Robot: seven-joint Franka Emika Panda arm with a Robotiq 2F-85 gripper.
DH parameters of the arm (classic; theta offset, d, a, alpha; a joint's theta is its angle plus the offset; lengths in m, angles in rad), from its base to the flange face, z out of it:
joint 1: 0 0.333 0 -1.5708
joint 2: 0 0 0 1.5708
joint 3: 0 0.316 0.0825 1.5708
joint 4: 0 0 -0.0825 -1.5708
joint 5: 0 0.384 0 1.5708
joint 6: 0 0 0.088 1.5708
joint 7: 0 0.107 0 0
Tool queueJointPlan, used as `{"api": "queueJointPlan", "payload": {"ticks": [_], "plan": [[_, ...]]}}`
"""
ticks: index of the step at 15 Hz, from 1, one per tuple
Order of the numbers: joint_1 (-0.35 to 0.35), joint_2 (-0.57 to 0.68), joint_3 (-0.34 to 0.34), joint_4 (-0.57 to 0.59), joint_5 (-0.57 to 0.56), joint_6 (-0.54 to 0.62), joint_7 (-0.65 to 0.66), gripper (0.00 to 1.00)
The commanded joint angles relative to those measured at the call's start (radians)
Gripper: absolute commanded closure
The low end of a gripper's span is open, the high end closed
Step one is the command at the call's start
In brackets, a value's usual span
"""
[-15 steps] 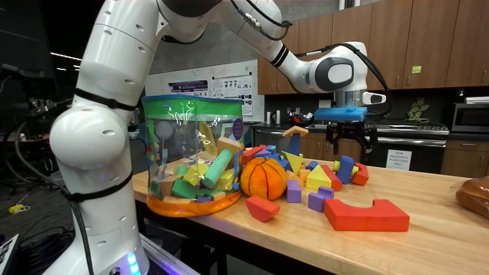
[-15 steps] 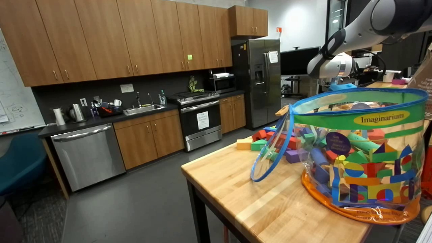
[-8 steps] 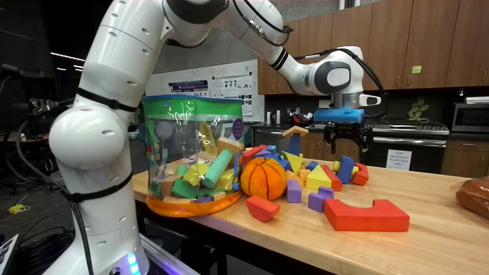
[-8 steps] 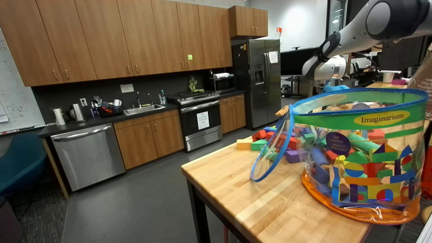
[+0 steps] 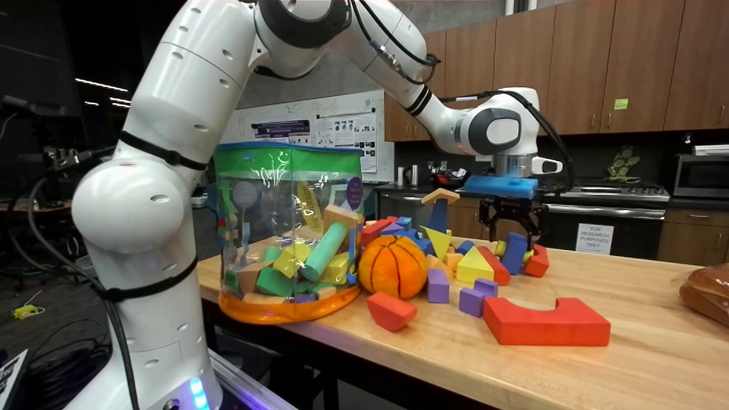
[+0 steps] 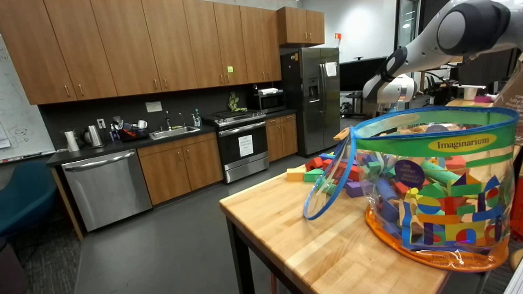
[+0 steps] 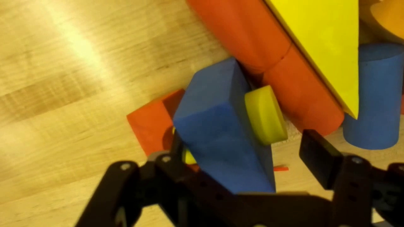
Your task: Pick up the piece with orange, yellow and blue blocks and put it in the clear bag
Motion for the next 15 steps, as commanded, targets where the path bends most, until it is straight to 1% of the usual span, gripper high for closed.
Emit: {"api": "queueJointPlan", "payload": {"ticks": [1, 3, 4, 9, 13, 15], "plan": [[-0.029, 0.019, 0.013, 0.028, 0.019, -0.003, -0.025, 0.39], [-0.034, 0.020, 0.006, 0.034, 0.009, 0.002, -0.018, 0.54], [-0.036, 0.022, 0.003, 0.037, 0.005, 0.004, -0.014, 0.54], [-0.057, -0.001, -0.022, 0.040, -0.023, -0.005, -0.021, 0.66], [-0.080, -0.062, -0.042, 0.032, -0.038, -0.017, -0.061, 0.72], [-0.085, -0.108, -0.048, 0.017, -0.038, -0.015, -0.086, 0.73]]}}
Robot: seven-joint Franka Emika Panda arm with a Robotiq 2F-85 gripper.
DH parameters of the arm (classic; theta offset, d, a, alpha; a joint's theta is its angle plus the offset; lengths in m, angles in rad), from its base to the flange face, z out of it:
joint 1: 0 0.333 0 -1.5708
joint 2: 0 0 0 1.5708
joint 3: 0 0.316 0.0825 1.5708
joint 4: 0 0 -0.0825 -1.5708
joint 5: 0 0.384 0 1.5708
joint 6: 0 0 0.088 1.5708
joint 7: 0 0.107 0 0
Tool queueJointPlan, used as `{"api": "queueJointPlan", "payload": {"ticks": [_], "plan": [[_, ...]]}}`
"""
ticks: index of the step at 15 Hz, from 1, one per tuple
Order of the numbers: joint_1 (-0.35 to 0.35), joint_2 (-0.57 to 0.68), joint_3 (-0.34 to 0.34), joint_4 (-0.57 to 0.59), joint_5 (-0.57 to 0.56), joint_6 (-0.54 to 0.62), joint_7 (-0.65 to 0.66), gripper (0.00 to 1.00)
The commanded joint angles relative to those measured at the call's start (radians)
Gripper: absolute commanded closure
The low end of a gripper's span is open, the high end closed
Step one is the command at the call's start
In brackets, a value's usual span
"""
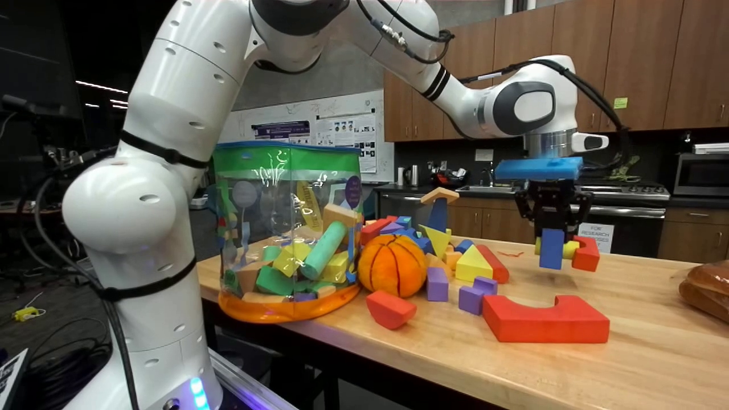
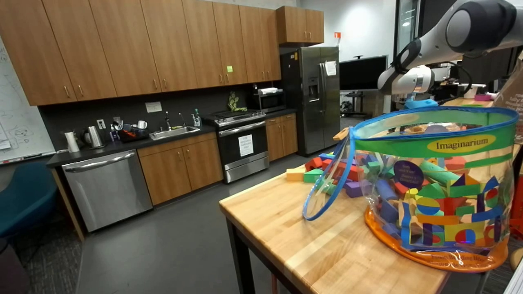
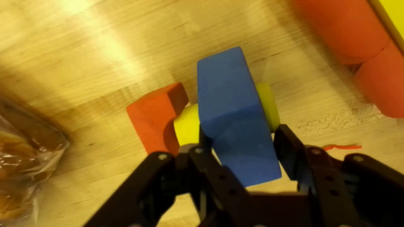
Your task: Pick up the piece with orange, yellow and blue blocks and put it in the clear bag
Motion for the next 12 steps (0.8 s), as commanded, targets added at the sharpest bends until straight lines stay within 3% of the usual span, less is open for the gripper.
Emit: {"api": "queueJointPlan", "payload": {"ticks": [1, 4, 6, 12], "plan": [[-0.015, -0.109, -0.007, -0.039, -0.015, -0.016, -0.054, 0.74], [-0.016, -0.191, -0.017, -0.062, -0.012, -0.012, -0.105, 0.77], [-0.008, -0.244, -0.024, -0.077, -0.012, -0.005, -0.127, 0.85], [0.051, -0.423, -0.042, -0.170, -0.054, 0.029, -0.154, 0.85]]}}
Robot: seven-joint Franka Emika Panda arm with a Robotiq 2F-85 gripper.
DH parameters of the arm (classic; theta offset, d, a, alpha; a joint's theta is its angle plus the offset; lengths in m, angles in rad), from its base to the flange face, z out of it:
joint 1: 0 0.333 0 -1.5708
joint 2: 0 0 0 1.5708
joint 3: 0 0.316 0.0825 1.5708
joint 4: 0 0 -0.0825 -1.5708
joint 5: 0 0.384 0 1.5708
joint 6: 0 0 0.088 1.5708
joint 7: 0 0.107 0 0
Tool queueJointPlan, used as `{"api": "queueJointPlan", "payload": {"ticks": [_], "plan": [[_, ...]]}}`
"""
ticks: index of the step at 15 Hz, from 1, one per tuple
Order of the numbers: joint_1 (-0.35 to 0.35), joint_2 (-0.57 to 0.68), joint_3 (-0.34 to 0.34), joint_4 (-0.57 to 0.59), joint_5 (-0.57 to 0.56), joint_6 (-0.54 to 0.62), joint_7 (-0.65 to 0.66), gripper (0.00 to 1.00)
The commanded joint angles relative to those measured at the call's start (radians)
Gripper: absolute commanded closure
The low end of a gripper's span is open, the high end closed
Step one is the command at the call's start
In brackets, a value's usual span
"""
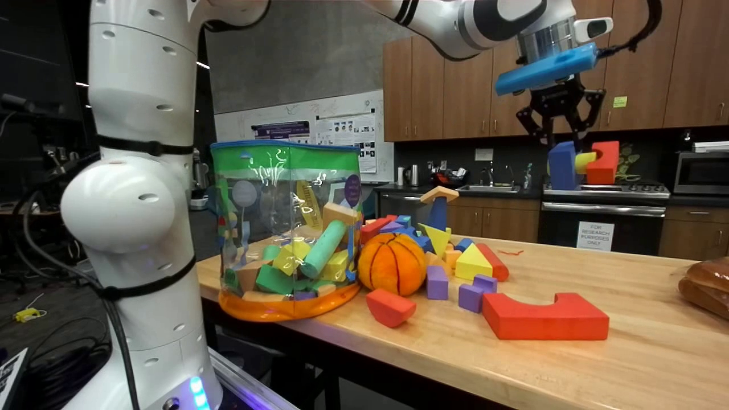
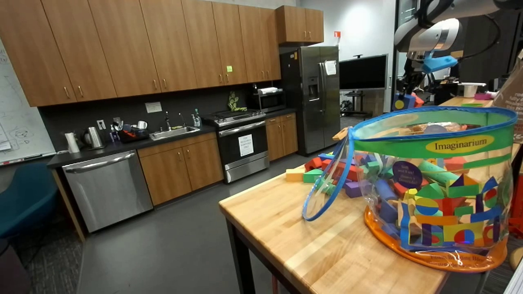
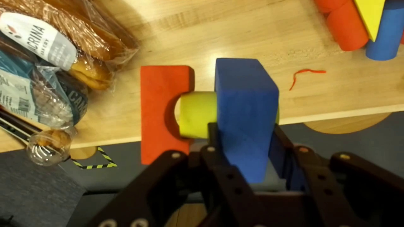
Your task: Pick up the piece with orange, yellow and blue blocks and put it in the clear bag
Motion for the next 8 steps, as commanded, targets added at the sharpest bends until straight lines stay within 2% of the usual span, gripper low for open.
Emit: {"api": "queueJointPlan", "payload": {"ticks": [1, 8], "plan": [[0.064, -0.147, -0.022, -0.121, -0.063, 0.036, -0.015, 0.85], [0.188, -0.376, 0.000, -0.291, -0.287, 0.088, 0.068, 0.85]]}}
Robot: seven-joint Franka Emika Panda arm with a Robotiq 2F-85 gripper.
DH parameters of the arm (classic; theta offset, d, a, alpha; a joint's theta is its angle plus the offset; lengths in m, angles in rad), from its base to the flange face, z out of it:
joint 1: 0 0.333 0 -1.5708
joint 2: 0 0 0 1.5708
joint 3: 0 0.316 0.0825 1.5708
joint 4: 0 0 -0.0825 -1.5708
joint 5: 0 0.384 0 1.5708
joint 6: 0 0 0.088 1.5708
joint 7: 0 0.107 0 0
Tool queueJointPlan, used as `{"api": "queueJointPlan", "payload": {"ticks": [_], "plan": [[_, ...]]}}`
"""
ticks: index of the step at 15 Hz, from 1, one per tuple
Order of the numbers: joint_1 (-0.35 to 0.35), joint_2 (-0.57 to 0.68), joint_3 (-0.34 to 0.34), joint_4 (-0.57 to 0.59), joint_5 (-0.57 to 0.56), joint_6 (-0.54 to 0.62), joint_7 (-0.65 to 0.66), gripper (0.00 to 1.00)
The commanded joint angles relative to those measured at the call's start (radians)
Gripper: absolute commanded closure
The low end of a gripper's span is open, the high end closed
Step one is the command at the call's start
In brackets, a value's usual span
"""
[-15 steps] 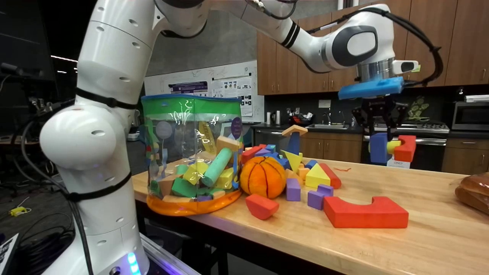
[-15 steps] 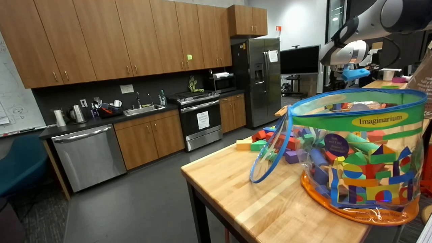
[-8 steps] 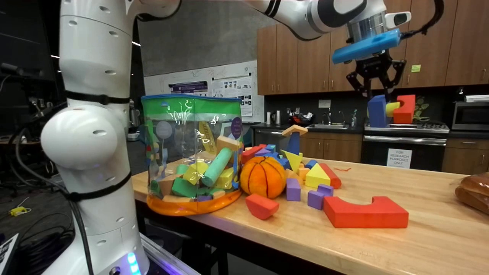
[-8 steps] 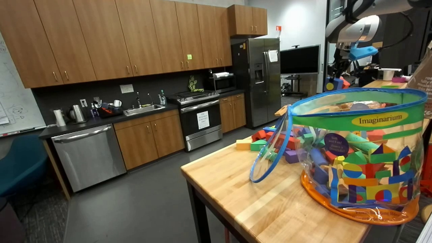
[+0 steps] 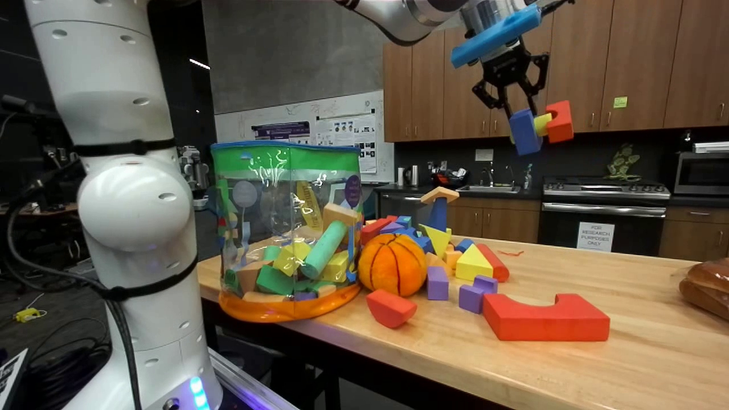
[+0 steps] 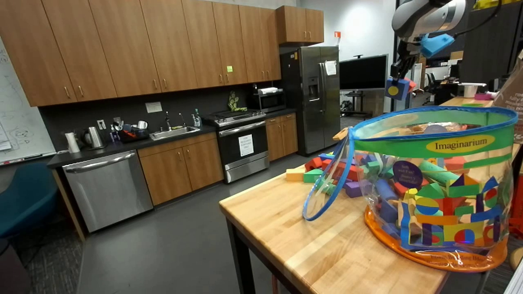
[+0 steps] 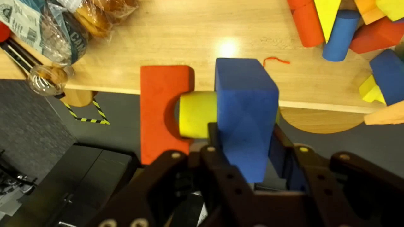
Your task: Pick up the piece with orange, yellow and blue blocks and put it in the clear bag
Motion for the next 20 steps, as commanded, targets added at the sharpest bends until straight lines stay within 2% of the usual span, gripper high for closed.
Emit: {"api": "queueJointPlan", "payload": {"ticks": [1, 6, 10, 20], "plan": [[0.061, -0.150, 0.009, -0.125, -0.124, 0.044, 0.073, 0.85], [0.091, -0.296, 0.060, -0.223, -0.297, 0.047, 0.215, 0.85], [0.087, -0.397, 0.098, -0.298, -0.386, 0.051, 0.301, 0.85], [0.068, -0.690, 0.161, -0.585, -0.575, 0.161, 0.394, 0.85]]}}
